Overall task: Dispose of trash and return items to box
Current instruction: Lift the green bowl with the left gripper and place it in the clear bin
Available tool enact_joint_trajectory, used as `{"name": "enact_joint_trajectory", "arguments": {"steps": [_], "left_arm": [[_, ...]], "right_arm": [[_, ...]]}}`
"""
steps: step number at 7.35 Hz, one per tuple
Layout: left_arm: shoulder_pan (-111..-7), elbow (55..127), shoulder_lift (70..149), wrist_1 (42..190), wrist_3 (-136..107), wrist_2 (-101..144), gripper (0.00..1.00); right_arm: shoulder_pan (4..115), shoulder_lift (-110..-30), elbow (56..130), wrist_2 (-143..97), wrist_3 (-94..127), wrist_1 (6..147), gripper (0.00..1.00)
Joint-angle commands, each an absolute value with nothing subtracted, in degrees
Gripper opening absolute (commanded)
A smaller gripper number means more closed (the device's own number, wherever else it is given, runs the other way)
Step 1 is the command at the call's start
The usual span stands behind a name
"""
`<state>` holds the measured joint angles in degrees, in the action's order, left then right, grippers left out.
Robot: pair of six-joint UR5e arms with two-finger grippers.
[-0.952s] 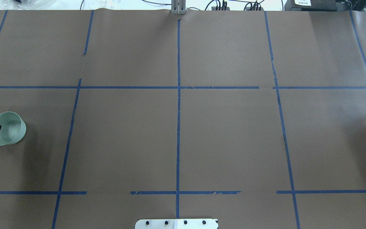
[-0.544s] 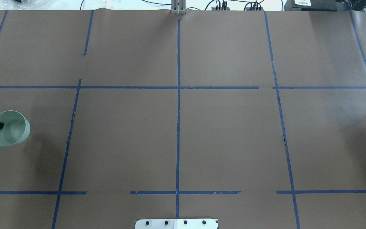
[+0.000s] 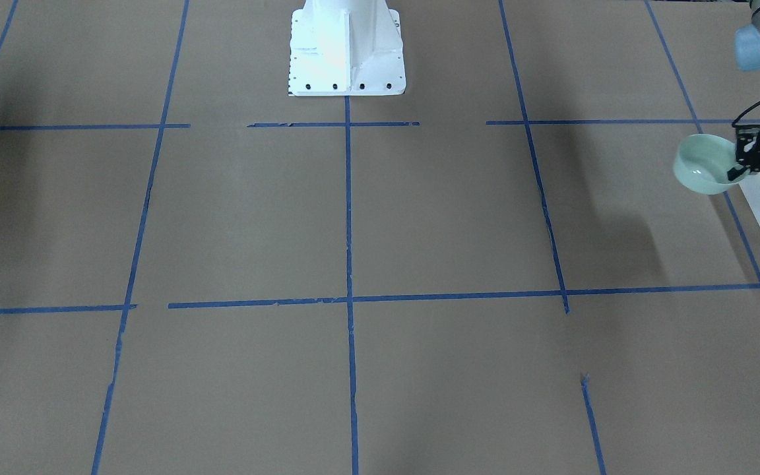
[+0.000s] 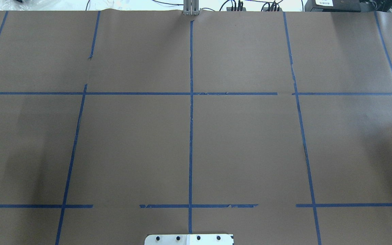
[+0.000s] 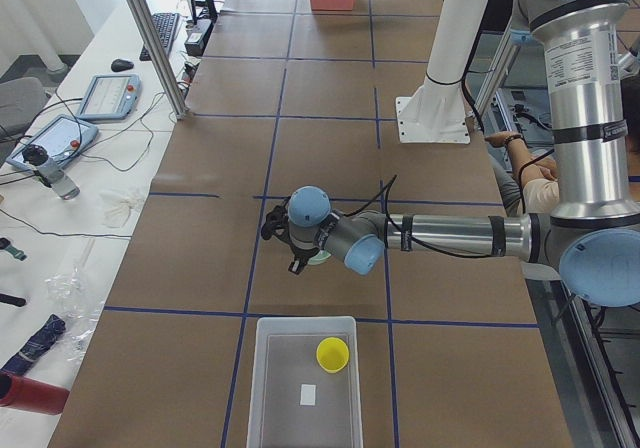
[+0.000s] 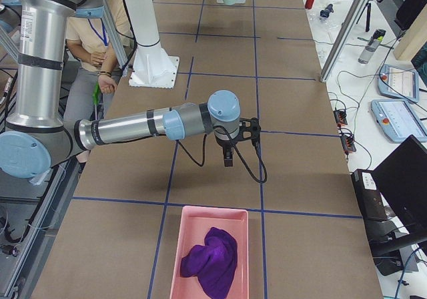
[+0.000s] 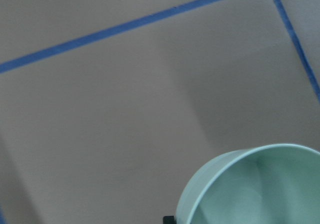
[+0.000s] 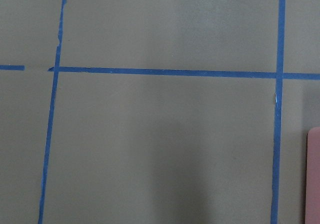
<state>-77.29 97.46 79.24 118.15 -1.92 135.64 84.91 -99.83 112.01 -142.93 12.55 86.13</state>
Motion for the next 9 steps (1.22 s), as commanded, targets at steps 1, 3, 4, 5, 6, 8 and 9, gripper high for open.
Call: {"name": "enact_joint_trajectory", "arguments": {"steps": [1,3,4,5,6,8,9], "left_arm": [[-90.7,92.7,80.1,106.0,22.9,132.5,0.0],[-97.8,79.8,83.6,106.2,36.0,132.4,0.0],[-99.8,75.1,84.5,106.5,36.9,132.4,0.0],[-100.4,72.2,84.7,107.7,37.3,131.7,0.0],[-101.1,68.8,84.8,111.5,37.3,130.4,0.0],[-101.6,61.4,87.3,117.5,36.8,130.0,0.0],[-101.6,60.6,87.7,117.9,36.6,130.0,0.0]], "right_arm": [[84.8,-100.0,112.2,-142.9,12.5,86.1,1.0],[84.8,-100.3,113.0,-142.9,12.6,86.1,1.0],[84.8,-100.6,113.3,-142.9,12.5,86.1,1.0],[84.8,-100.6,113.3,-142.9,12.6,86.1,1.0],[84.8,-100.5,113.4,-142.9,12.6,86.1,1.0],[84.8,-100.7,113.5,-142.8,12.5,86.1,1.0],[84.8,-101.1,113.5,-142.8,12.5,86.1,1.0]]}}
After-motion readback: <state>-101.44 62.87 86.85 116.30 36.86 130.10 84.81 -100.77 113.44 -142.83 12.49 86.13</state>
